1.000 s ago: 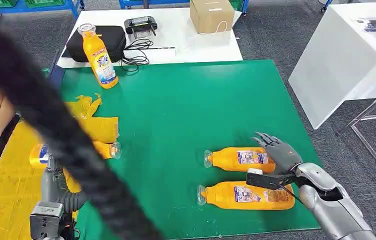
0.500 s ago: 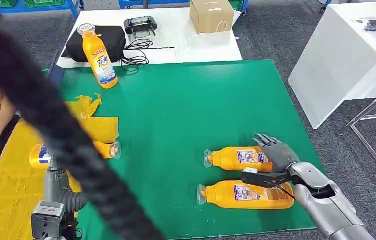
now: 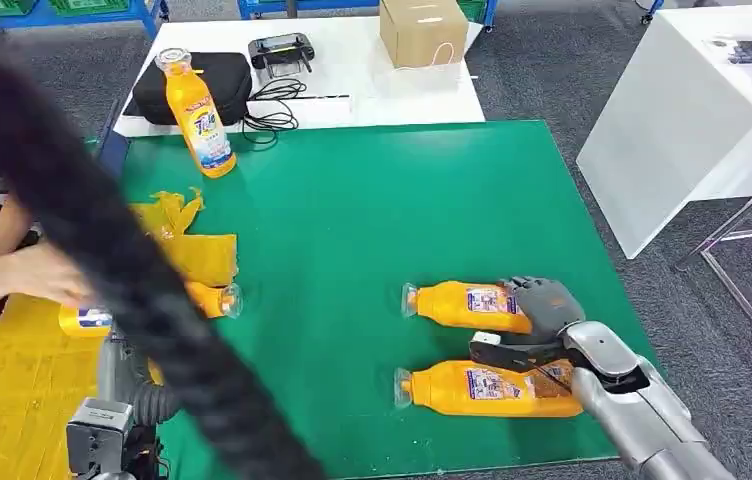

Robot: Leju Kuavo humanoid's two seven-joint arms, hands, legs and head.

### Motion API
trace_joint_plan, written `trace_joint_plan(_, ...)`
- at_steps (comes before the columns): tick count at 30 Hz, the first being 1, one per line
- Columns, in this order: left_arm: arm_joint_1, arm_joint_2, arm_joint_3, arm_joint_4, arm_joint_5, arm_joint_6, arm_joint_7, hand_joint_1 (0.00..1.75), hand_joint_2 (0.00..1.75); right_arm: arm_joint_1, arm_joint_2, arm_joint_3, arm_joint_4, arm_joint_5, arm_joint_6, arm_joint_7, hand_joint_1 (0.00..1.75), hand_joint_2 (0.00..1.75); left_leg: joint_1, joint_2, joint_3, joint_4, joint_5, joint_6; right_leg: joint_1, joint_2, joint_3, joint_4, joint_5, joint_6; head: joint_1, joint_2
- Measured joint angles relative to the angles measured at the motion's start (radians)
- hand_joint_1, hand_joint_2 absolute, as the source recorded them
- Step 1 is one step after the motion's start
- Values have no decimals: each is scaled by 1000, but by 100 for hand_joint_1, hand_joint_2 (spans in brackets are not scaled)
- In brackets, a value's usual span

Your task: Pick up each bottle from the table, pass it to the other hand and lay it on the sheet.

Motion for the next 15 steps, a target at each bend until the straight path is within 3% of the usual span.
trace_joint_plan(5, 4, -6, -12, -13, -2, -19, 22, 0, 175, 12, 66, -2, -36, 35, -91, 18, 175, 175, 0, 0, 0, 0, 0, 0, 0, 0, 0, 0, 0, 0, 0, 0)
trace_joint_plan(10, 5, -14, -35, -16, -3, -73, 71, 0, 175, 78, 206, -32, -196, -114, -250, -56, 175, 175, 1, 1, -1, 0, 0, 0, 1, 0, -2, 0, 0, 0, 0, 0)
trace_joint_plan(15, -14, -20, -80, 9, 8, -109, 96, 0, 175, 112, 337, -31, -308, -218, -309, -102, 175, 175, 2, 0, -1, -1, 0, -1, 1, 0, -2, 0, -1, -1, 0, 0)
